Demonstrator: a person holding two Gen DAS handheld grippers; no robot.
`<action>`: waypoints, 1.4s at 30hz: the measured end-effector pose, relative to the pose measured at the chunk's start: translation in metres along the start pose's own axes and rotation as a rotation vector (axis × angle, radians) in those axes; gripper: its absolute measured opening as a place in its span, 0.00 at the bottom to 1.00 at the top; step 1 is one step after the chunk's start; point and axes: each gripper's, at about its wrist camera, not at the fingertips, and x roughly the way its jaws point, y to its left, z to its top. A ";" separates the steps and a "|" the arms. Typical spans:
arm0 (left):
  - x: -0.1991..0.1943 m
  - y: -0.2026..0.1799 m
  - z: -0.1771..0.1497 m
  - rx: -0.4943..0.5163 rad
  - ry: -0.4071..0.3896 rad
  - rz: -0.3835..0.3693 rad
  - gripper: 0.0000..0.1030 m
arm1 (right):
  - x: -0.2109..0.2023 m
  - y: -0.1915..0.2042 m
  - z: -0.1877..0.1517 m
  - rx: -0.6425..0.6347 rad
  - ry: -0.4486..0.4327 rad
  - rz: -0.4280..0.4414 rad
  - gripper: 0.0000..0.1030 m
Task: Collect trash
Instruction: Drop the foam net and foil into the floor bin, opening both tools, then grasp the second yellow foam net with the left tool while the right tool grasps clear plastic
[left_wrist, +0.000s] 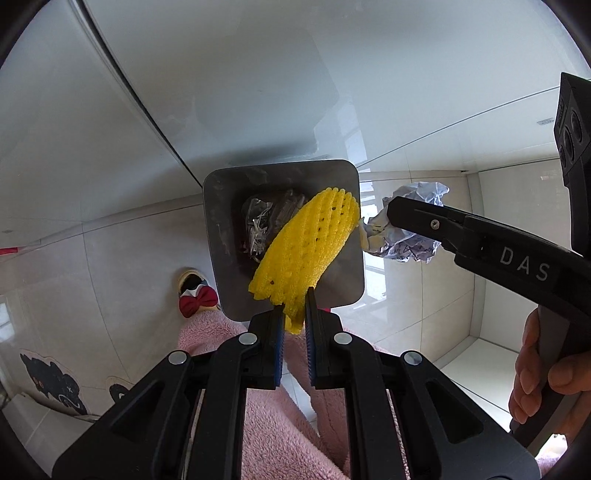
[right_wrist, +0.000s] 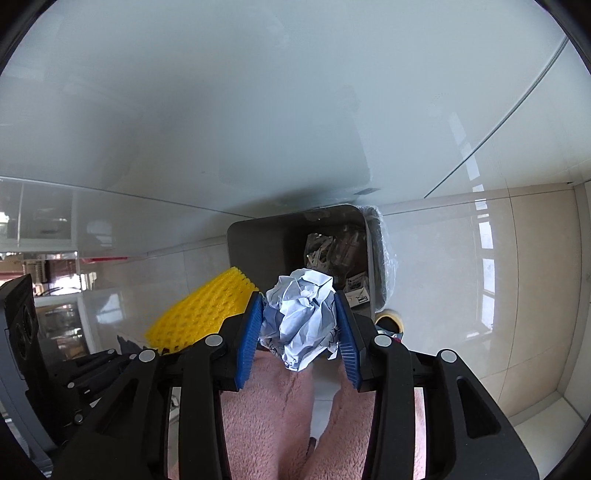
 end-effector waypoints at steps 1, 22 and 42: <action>0.001 0.000 0.001 -0.003 0.003 -0.007 0.12 | 0.001 0.001 0.001 0.000 -0.002 -0.001 0.42; -0.126 -0.028 -0.005 0.057 -0.145 0.064 0.80 | -0.119 0.003 -0.003 -0.072 -0.151 -0.059 0.82; -0.363 -0.047 0.036 0.037 -0.583 0.126 0.92 | -0.366 0.030 0.024 -0.162 -0.639 -0.087 0.97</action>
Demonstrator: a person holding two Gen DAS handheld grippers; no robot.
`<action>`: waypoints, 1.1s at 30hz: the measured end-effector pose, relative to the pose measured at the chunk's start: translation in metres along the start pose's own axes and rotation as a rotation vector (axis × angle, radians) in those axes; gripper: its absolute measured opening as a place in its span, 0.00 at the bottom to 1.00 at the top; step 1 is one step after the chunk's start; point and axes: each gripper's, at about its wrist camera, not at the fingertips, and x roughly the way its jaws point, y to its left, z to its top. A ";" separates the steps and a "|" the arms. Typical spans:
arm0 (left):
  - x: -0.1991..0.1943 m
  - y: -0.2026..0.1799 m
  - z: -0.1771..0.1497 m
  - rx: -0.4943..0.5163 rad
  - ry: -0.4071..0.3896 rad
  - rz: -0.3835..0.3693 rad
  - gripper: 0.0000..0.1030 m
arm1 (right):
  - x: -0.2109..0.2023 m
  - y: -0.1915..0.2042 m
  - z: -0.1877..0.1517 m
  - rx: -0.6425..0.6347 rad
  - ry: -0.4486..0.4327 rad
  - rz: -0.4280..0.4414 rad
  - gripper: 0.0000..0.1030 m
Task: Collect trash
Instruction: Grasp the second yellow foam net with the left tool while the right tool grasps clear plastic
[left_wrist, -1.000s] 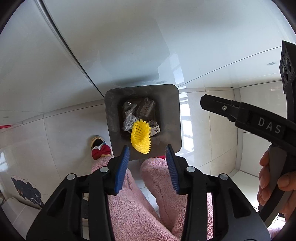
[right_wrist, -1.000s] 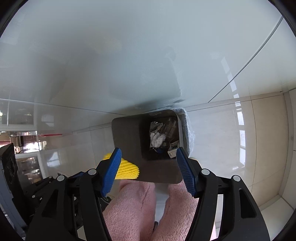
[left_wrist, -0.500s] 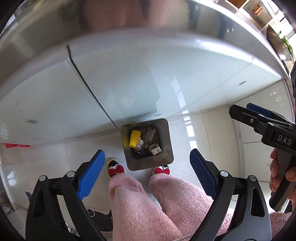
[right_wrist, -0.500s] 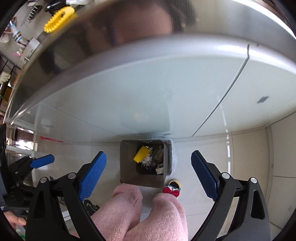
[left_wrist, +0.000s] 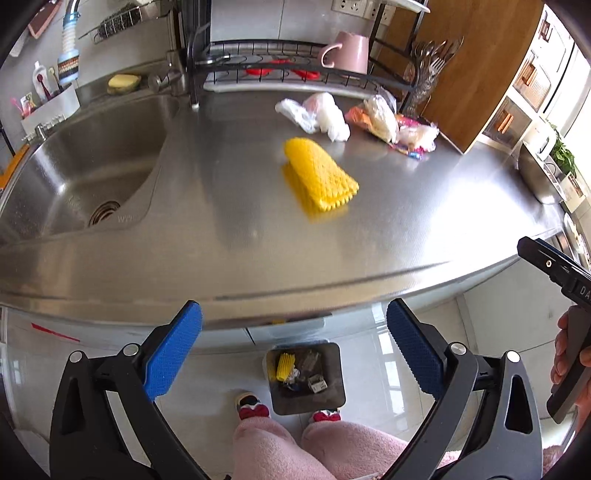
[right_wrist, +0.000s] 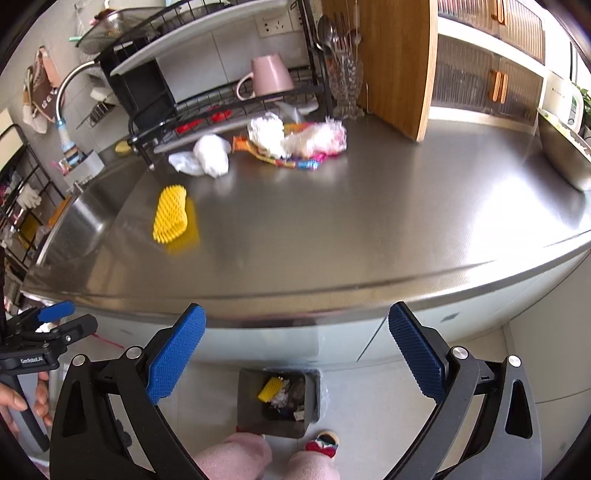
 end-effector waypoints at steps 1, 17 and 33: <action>-0.001 -0.002 0.007 0.001 -0.009 0.004 0.92 | 0.000 0.001 0.008 0.003 -0.016 0.002 0.97; 0.041 -0.001 0.096 0.044 -0.071 0.030 0.92 | 0.059 -0.003 0.097 0.012 -0.075 -0.025 0.97; 0.125 -0.005 0.124 0.062 0.058 0.041 0.76 | 0.155 -0.034 0.155 0.118 0.007 -0.054 0.71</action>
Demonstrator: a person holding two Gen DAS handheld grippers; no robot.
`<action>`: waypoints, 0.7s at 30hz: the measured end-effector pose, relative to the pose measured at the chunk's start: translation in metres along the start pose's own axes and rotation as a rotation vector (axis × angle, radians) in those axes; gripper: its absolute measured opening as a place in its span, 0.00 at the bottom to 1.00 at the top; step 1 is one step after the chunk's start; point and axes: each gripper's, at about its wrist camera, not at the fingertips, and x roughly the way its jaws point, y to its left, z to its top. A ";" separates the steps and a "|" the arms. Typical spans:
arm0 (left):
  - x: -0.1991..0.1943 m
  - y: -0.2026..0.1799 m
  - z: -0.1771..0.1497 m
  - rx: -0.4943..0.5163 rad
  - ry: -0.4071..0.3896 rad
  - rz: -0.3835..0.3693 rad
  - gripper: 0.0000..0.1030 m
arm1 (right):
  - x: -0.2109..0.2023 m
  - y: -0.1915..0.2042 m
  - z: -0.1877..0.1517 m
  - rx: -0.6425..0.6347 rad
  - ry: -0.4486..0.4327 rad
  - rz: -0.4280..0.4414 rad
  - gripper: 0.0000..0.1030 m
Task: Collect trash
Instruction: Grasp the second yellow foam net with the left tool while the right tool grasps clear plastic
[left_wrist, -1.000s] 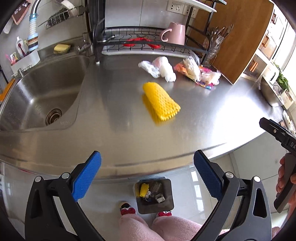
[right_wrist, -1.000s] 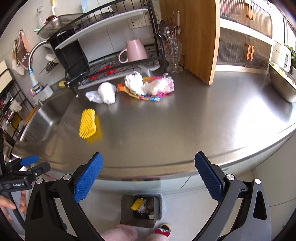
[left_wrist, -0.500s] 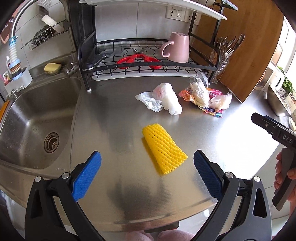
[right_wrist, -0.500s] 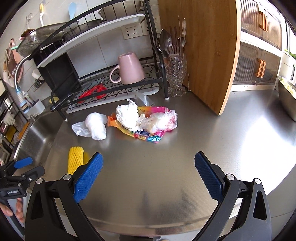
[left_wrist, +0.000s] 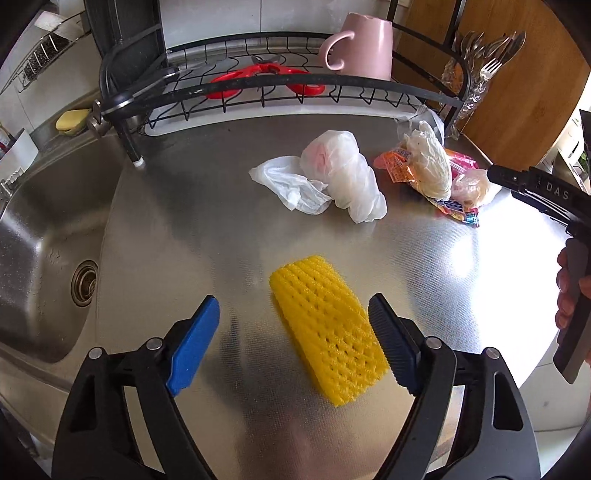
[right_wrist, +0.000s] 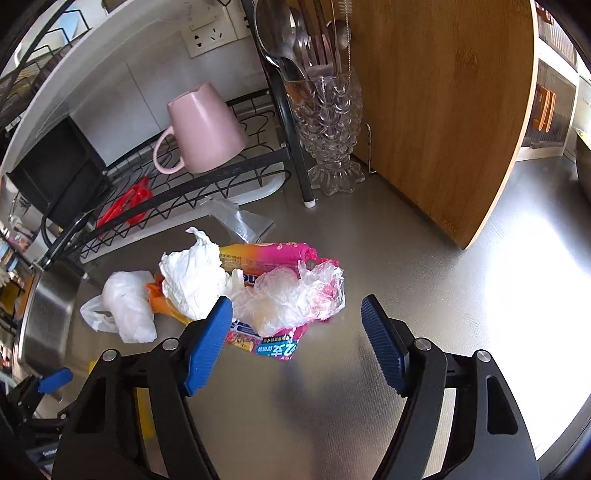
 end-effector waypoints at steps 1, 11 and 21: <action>0.004 -0.001 0.000 0.001 0.007 -0.001 0.74 | 0.003 0.000 0.002 -0.002 -0.001 0.000 0.71; 0.016 -0.011 -0.006 0.003 0.042 -0.074 0.28 | 0.025 0.005 -0.008 -0.048 0.077 0.027 0.26; -0.006 -0.021 -0.022 0.018 0.027 -0.108 0.09 | -0.013 0.014 -0.037 -0.088 0.095 0.109 0.21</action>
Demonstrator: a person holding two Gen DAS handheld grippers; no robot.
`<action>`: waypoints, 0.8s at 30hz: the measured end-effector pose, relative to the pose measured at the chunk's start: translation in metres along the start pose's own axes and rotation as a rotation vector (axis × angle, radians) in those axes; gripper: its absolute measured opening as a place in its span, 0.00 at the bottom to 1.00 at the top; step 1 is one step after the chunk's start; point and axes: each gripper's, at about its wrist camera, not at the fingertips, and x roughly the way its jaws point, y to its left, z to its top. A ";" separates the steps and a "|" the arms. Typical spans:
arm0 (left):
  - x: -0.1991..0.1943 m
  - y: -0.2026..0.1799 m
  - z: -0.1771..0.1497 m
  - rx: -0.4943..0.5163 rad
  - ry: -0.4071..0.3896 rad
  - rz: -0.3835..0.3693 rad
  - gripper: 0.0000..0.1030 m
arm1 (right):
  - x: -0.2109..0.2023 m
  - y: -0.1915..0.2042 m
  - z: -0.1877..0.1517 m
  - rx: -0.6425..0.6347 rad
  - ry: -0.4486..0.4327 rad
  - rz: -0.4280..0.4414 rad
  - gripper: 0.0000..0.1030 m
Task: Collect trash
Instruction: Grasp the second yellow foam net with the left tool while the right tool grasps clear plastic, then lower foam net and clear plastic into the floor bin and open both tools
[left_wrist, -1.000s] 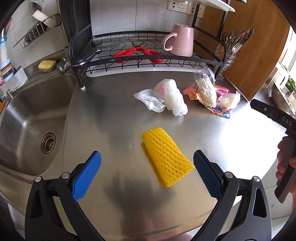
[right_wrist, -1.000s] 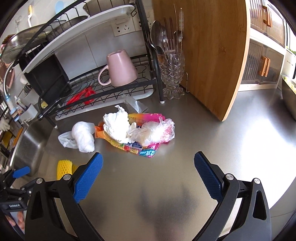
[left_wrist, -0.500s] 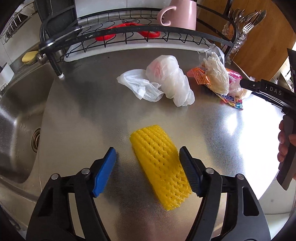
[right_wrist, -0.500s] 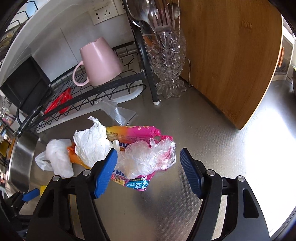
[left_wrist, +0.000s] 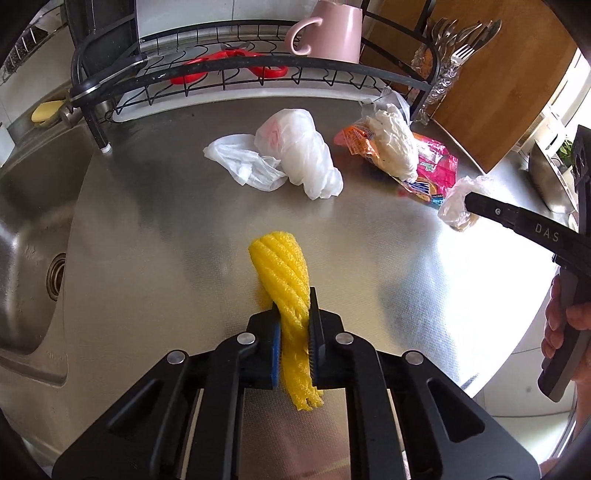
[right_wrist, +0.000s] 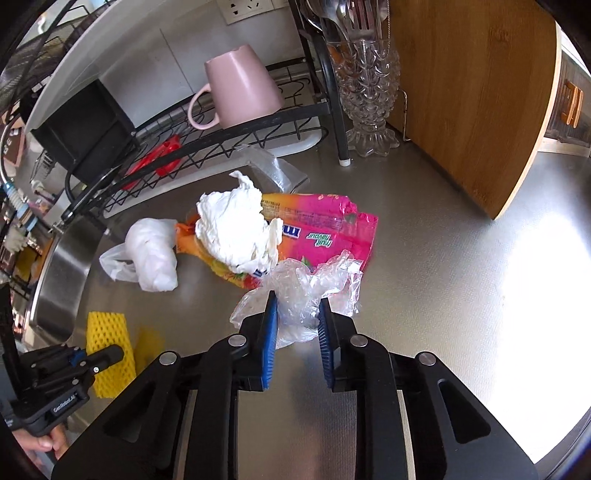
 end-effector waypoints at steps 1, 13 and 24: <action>-0.004 -0.002 -0.003 0.002 -0.005 0.000 0.09 | -0.003 0.002 -0.004 -0.004 0.001 0.006 0.21; -0.067 -0.024 -0.063 0.018 -0.067 0.014 0.09 | -0.069 0.029 -0.069 -0.054 -0.029 0.098 0.21; -0.083 -0.032 -0.160 0.005 0.005 -0.001 0.10 | -0.097 0.051 -0.162 -0.088 0.077 0.185 0.21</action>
